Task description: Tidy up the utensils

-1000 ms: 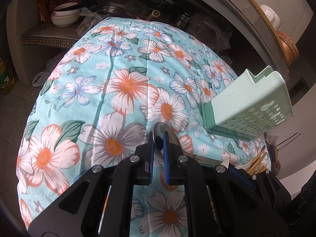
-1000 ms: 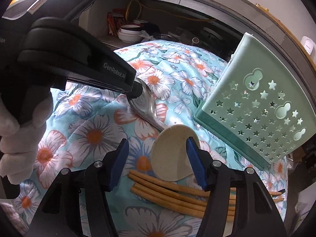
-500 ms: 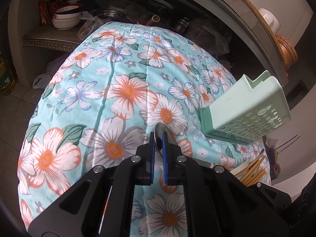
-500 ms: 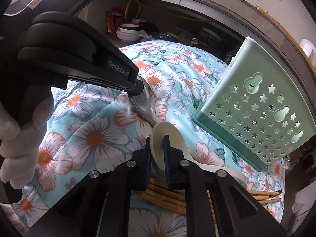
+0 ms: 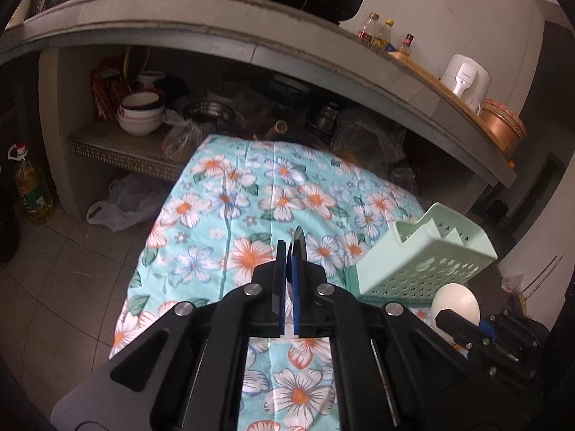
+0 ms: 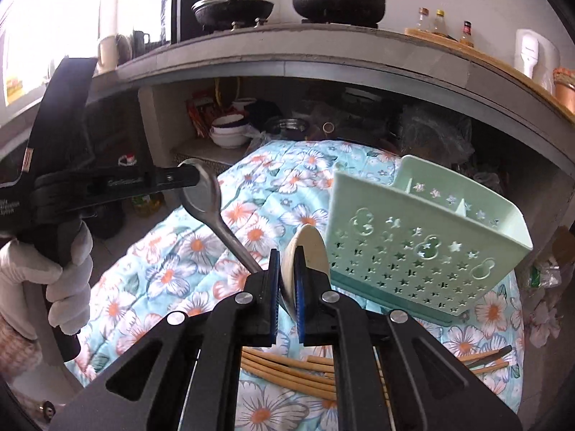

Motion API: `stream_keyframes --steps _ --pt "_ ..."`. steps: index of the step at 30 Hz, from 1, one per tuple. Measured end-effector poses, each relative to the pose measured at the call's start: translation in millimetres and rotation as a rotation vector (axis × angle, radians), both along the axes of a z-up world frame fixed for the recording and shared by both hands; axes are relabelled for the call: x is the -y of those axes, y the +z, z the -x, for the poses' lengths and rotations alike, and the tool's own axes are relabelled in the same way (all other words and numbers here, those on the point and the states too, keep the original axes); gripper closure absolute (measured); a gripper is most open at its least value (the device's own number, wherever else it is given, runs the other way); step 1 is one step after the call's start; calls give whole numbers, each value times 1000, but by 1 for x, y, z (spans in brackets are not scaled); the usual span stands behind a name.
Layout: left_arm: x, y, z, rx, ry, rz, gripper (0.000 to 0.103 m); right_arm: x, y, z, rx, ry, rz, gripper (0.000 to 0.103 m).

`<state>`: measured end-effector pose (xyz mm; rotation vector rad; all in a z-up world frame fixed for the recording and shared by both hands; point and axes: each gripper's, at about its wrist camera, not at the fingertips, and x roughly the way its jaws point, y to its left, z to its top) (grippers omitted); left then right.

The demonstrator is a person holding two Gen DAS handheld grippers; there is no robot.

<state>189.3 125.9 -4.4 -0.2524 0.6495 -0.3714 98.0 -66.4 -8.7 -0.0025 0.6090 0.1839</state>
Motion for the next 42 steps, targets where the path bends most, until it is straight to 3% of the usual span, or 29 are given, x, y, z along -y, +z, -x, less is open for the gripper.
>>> stream_keyframes --steps 7,12,16,24,29,38,42 --pt "-12 72 17 196 33 5 101 63 41 13 52 -75 -154 95" --pt "-3 121 24 349 19 25 101 91 63 31 110 -107 -188 95" --pt "23 140 19 405 -36 6 101 107 87 48 167 -120 -199 95" --pt "74 119 -18 328 -124 -97 101 143 144 69 300 -105 -256 95" --pt "95 96 -36 275 -144 -158 101 158 168 59 343 -7 -349 95" --pt "131 64 -53 234 -172 -310 101 166 150 9 255 71 -455 95" --pt "141 53 -61 207 -197 -319 101 172 136 -9 217 82 -508 95"
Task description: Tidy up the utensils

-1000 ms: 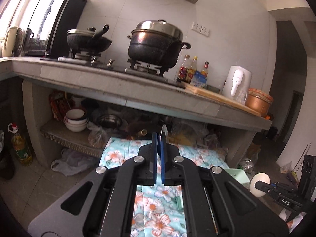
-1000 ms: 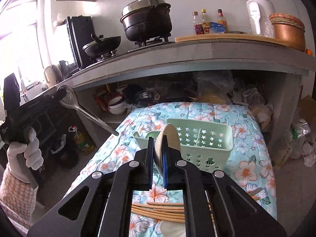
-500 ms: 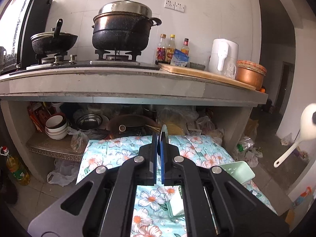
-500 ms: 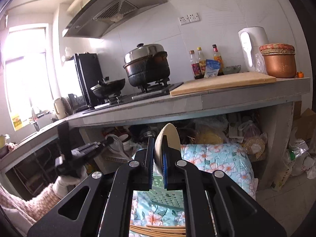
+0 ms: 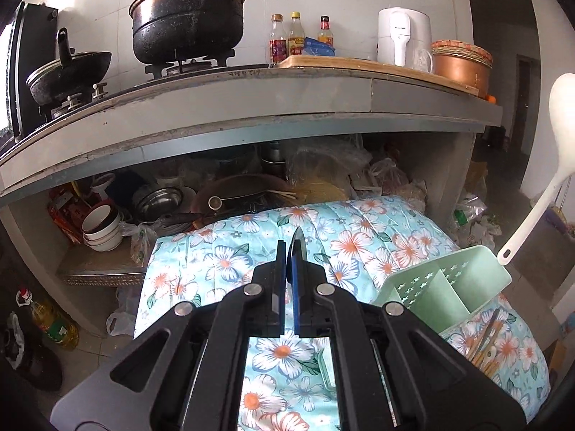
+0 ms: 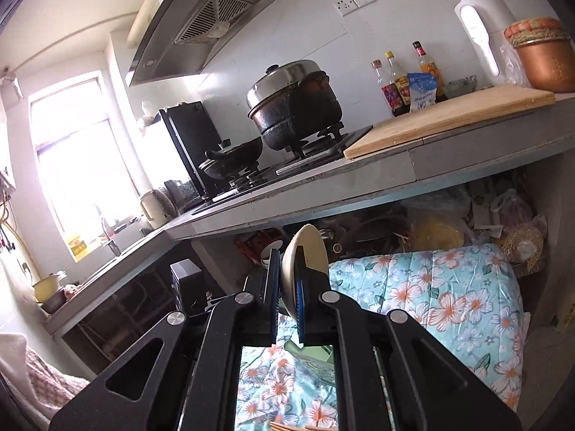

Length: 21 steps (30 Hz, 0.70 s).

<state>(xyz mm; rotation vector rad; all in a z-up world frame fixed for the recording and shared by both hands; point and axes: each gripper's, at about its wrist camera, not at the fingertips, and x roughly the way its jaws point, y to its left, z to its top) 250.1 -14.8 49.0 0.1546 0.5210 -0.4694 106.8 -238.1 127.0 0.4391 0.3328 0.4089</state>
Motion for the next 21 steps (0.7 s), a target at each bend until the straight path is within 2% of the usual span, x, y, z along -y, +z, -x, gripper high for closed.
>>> stream_keyframes --steps 6,8,10,16,19,21 --pt "1 -8 -7 -45 -21 44 99 8 -24 -25 -64 16 -46 95" --pt "-1 -7 -6 -43 -22 63 85 11 -36 -35 -96 20 -62 95" --pt "-4 -6 -4 -36 -26 94 77 15 -51 -43 -131 17 -79 95" --pt "-19 -4 5 -26 -10 170 64 13 -87 -59 -227 7 -51 94" --pt "-27 -4 9 -31 -2 202 61 10 -94 -61 -253 -12 2 92" --pt "-32 -5 12 -35 -1 221 60 7 -93 -59 -250 -20 27 85"
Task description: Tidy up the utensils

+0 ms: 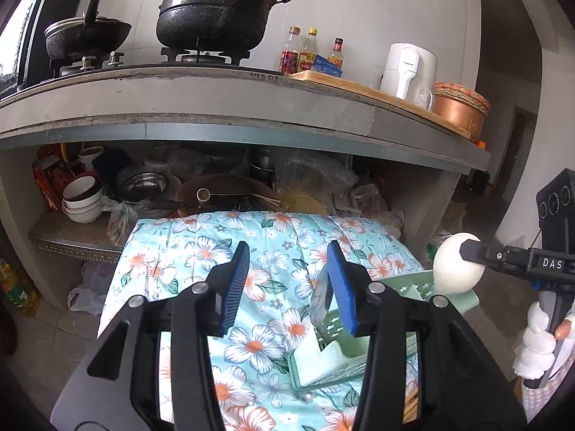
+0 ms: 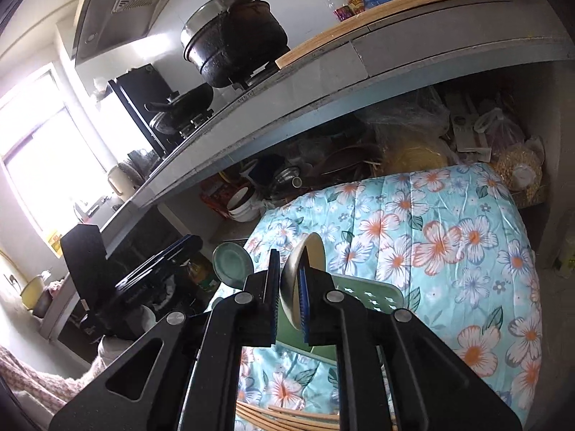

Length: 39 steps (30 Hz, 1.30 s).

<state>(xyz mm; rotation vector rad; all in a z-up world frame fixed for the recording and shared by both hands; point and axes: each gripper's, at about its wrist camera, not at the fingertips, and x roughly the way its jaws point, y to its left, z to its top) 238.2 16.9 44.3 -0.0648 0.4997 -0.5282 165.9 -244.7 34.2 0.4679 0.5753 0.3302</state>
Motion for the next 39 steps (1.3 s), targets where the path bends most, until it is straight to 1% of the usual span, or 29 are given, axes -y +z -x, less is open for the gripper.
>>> stream_keyframes --steps 1,2,5,8,16,18,20,21,23,24,25,26,29,32,36,39 --pt "-2 0 2 2 2 4 59 -1 2 1 7 -7 12 73" --pt "-3 -1 3 3 4 5 59 -2 4 3 16 -15 27 65" --pt "-7 -3 8 1 12 10 56 -3 11 7 40 -27 51 62" --pt "-12 -5 13 -7 18 16 54 -1 17 12 58 -39 50 56" --pt "-22 -12 26 -20 14 46 52 3 31 28 97 -68 44 55" --pt "-24 -13 31 -19 10 53 52 4 36 34 110 -79 51 53" --pt "-25 -13 35 -16 2 59 52 4 40 44 125 -94 62 44" --pt "-26 -14 37 -15 -6 62 51 4 42 49 132 -99 69 42" --pt "-28 -15 44 -12 -23 67 48 5 43 60 141 -113 83 31" --pt "-28 -17 48 -9 -34 67 47 6 42 66 142 -126 92 28" --pt "-28 -18 51 -11 -44 64 46 7 40 72 141 -142 100 23" --pt "-28 -20 54 -16 -53 60 45 7 37 78 134 -161 110 17" --pt "-26 -29 63 -48 -85 48 45 7 25 93 95 -214 150 9" --pt "-24 -40 73 -82 -119 48 44 6 9 105 39 -221 169 8" --pt "-17 -55 87 -117 -170 36 44 5 -18 119 -49 -213 120 8" --pt "-9 -65 100 -135 -214 10 44 2 -42 130 -115 -216 90 8"
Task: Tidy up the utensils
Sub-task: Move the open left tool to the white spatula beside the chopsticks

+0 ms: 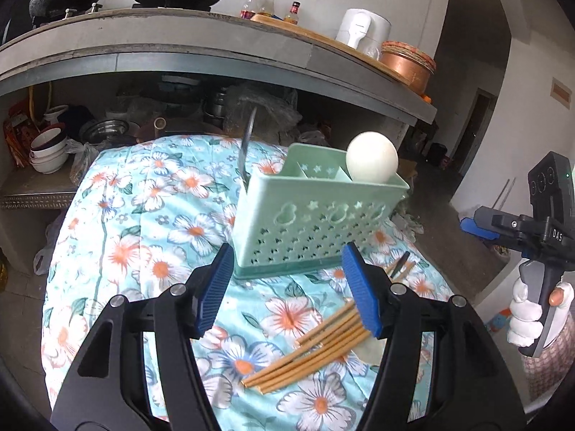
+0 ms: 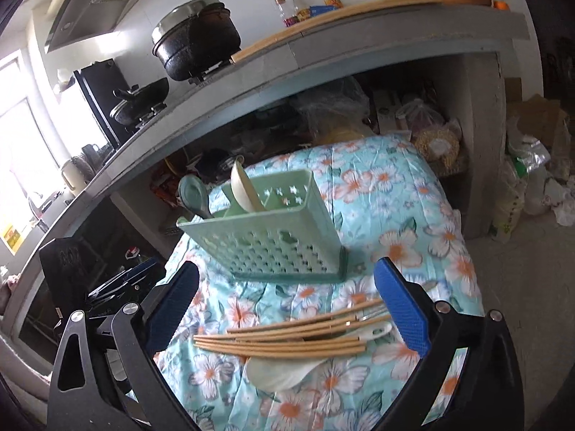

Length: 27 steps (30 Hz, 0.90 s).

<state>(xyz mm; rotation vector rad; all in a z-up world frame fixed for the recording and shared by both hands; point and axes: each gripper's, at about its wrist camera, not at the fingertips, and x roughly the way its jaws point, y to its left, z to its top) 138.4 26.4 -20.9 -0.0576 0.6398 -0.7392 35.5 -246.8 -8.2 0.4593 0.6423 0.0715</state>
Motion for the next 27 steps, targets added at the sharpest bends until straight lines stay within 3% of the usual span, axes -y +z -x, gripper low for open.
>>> stream_keyframes --steps 7,14,20,27 --pt "16 -26 24 -69 -99 -31 44 -10 -52 18 -125 -13 -85 8" --pt "38 -58 48 -197 -224 -43 45 -6 -74 23 -174 -38 -120 8" --pt "56 -76 52 -286 -282 -46 56 -6 -88 21 -203 -34 -147 8" --pt "60 -90 45 -344 -267 -83 68 -1 -95 21 -205 -35 -179 15"
